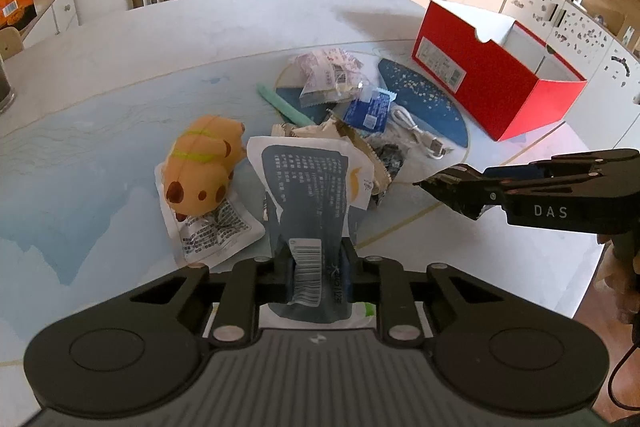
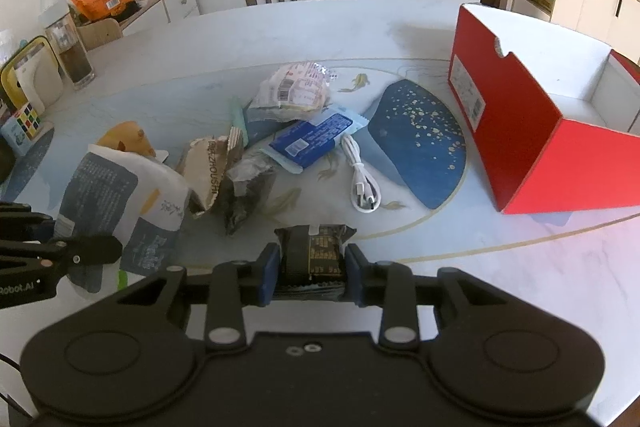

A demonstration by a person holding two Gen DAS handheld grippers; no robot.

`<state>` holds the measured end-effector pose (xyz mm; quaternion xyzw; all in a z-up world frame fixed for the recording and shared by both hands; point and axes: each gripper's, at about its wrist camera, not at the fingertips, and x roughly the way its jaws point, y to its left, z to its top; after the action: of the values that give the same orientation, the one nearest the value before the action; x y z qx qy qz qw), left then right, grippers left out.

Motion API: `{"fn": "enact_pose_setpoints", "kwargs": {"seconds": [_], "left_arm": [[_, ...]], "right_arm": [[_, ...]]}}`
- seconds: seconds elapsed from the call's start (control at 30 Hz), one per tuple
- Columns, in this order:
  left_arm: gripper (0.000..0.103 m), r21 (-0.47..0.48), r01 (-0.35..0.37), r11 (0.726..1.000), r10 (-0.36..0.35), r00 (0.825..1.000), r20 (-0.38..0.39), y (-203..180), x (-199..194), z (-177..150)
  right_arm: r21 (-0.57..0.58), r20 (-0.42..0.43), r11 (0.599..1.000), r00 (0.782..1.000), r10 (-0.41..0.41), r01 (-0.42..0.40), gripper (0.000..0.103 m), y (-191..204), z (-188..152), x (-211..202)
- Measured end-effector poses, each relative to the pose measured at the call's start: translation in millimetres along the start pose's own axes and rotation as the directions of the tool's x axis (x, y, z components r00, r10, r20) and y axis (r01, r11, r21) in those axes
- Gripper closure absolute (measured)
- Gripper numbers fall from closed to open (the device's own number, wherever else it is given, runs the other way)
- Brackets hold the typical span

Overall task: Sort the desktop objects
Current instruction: 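Close the left gripper on the white-grey bag while the right gripper grasps the dark packet, then lift both held packages and carry them over the red shoebox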

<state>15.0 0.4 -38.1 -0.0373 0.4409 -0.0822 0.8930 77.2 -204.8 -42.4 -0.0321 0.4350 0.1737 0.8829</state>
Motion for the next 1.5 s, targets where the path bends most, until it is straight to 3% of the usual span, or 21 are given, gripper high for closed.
{"fn": "enact_pose_setpoints", "kwargs": {"seconds": [0.7,1.1,1.5], "left_arm": [[0.084,0.039,0.14,0.989,-0.142,0.989,0.045,-38,-32,36],[0.084,0.123,0.205,0.971,-0.212,0.976,0.048,-84,-29,67],[0.084,0.147,0.22,0.964,-0.23,0.972,0.057,-130,1,105]], "right_arm": [[0.034,0.084,0.999,0.996,-0.016,0.013,0.069,-21,11,-68],[0.078,0.12,0.997,0.993,-0.022,0.012,0.069,-62,19,-97],[0.093,0.156,0.995,0.986,-0.051,0.036,0.069,-121,39,-107]]}}
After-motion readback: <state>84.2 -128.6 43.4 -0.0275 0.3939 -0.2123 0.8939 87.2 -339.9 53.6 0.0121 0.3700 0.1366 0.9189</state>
